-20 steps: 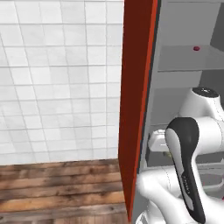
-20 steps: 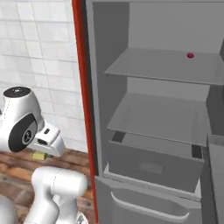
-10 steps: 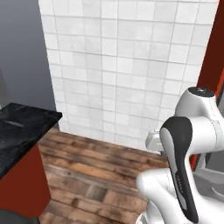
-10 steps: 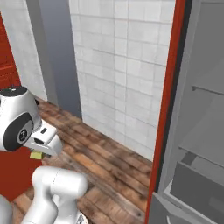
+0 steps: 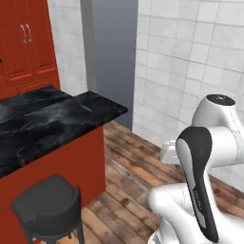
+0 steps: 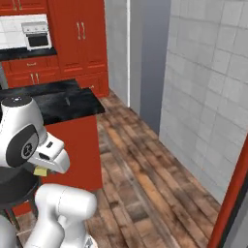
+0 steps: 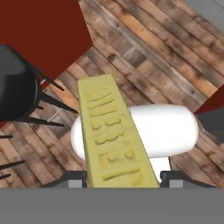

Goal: Retrieve the butter from the fridge and place it on a plate on the dining table. Then retrieve the butter knife by the fridge and place it near the plate.

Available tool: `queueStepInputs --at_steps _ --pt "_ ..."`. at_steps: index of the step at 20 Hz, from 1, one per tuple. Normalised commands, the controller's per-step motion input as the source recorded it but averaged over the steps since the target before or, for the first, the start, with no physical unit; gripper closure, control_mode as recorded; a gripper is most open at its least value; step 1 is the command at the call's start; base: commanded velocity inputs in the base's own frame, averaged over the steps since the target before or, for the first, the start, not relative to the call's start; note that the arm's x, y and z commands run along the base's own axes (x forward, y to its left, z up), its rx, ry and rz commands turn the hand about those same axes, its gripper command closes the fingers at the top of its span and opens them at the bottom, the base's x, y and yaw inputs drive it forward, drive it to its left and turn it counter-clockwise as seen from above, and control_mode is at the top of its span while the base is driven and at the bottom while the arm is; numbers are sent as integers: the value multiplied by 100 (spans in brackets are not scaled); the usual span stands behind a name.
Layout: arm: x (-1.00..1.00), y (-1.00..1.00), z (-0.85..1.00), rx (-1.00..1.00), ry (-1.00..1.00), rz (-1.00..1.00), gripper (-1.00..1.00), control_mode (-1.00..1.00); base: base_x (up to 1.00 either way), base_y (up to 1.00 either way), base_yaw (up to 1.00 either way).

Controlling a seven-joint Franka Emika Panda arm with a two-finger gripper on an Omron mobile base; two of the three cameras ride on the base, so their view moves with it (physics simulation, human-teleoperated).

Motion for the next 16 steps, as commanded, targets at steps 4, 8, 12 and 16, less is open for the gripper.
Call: queueStepInputs --at_steps 4,8,12,16 --pt "0 0 0 0 0 0 100 100 -11 17 60" --pt "0 0 0 0 0 0 100 100 -3 22 53" --pt "0 0 0 0 0 0 100 100 -3 27 40" --pt "0 0 0 0 0 0 100 100 0 18 40"
